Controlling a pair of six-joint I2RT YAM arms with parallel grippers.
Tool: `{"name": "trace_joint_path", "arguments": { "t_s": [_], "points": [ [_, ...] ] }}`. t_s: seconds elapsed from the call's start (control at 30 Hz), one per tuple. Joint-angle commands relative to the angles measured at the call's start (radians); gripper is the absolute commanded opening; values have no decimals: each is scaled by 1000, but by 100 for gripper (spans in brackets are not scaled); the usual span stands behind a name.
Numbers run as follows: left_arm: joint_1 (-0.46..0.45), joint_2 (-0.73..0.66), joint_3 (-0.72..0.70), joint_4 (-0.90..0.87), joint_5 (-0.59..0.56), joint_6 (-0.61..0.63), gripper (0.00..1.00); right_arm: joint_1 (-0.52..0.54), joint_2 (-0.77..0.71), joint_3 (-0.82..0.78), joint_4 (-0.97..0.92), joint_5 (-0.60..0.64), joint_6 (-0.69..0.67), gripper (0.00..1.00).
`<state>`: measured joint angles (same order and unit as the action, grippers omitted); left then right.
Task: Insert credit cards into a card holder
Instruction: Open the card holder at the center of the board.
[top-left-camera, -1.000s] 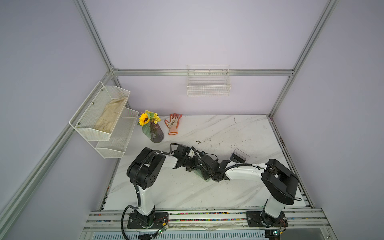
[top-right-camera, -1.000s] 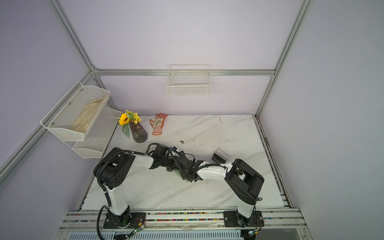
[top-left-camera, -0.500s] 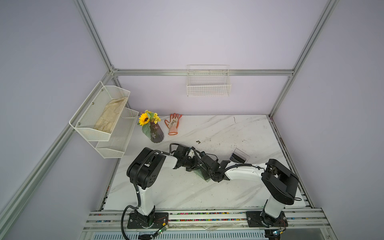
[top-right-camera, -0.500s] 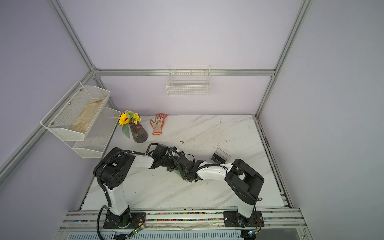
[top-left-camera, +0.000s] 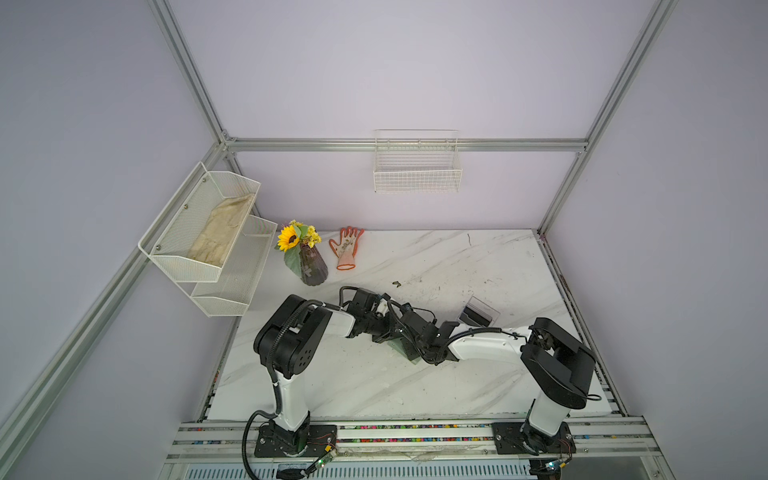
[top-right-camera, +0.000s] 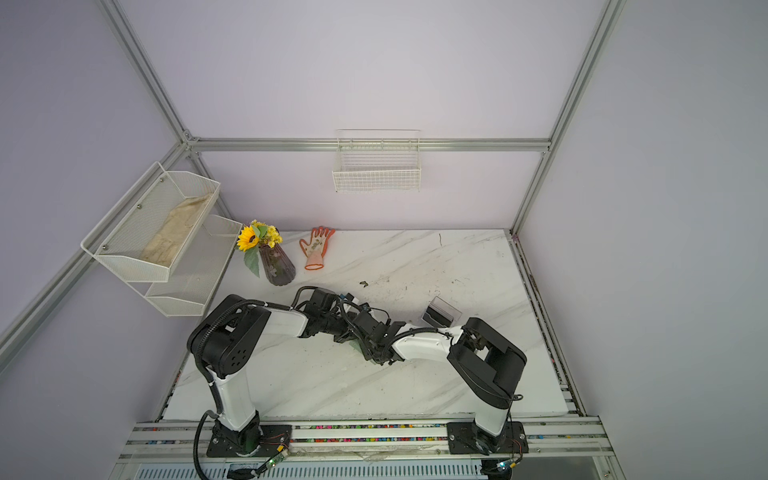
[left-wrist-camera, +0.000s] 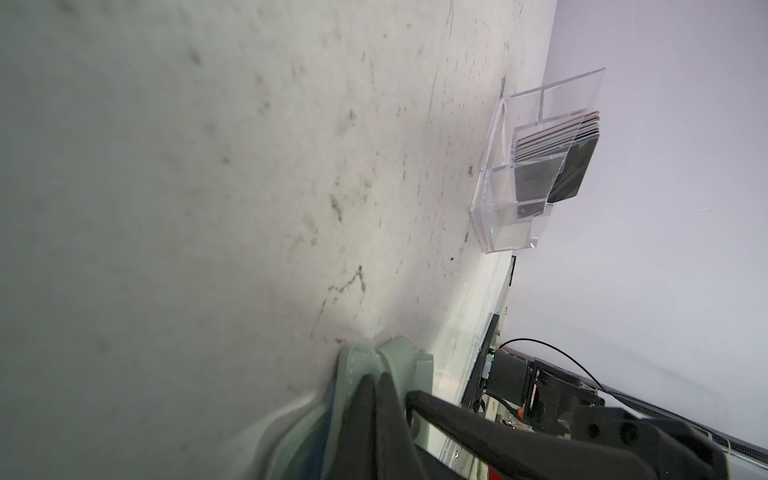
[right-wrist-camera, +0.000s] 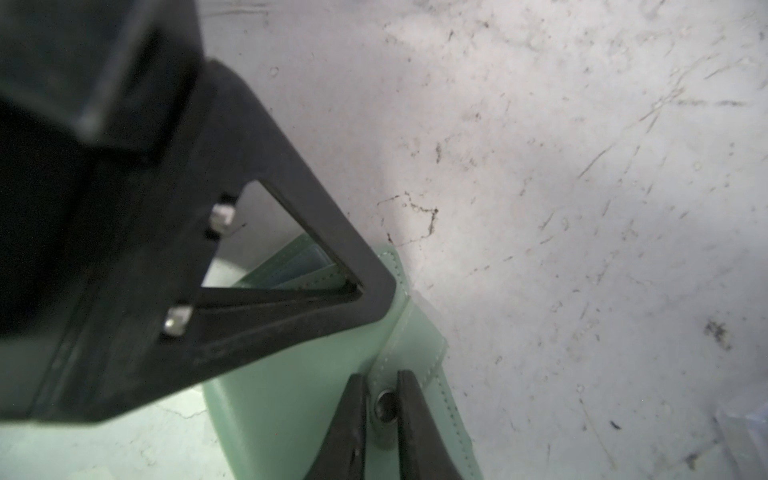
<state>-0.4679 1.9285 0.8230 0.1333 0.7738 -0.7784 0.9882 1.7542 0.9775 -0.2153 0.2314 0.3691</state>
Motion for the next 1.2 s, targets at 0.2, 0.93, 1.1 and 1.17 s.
{"name": "trace_joint_path", "arguments": {
  "t_s": [0.2, 0.93, 1.1, 1.17],
  "points": [
    [-50, 171, -70, -272, -303, 15, 0, -31, 42, -46, -150, -5, 80, 9],
    [-50, 179, -67, -271, -301, 18, 0, -240, -90, -137, -63, -293, 109, 0],
    [-49, 181, -67, -271, -302, 18, 0, -289, -138, -169, -50, -327, 110, 0],
    [-51, 183, -67, -269, -301, 17, 0, -298, -149, -182, -33, -347, 116, 0]
  ]
}}
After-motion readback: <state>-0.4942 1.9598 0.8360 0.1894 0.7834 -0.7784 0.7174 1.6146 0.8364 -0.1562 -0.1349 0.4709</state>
